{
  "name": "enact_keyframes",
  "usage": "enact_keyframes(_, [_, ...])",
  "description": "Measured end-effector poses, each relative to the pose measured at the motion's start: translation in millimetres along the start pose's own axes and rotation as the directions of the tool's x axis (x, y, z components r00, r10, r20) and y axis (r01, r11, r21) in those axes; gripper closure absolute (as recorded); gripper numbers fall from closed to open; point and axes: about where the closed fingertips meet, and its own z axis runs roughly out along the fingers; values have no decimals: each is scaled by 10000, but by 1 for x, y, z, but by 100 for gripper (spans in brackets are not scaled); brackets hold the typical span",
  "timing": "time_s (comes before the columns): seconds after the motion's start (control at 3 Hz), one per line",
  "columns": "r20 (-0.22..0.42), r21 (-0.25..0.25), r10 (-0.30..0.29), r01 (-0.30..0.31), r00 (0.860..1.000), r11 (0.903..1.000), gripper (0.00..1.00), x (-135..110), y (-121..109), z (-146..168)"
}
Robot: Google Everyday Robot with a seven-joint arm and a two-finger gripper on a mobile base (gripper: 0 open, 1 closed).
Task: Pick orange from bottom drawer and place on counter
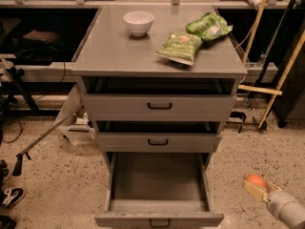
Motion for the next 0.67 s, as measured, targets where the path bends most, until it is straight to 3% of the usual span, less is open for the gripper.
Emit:
enact_keyframes(0.33, [376,-970,-1579,1609,9867,9822,100,-21,43,-35])
enact_keyframes(0.67, [1446,-1556,-3370,3577,9303,9208,100,-74,108,-109])
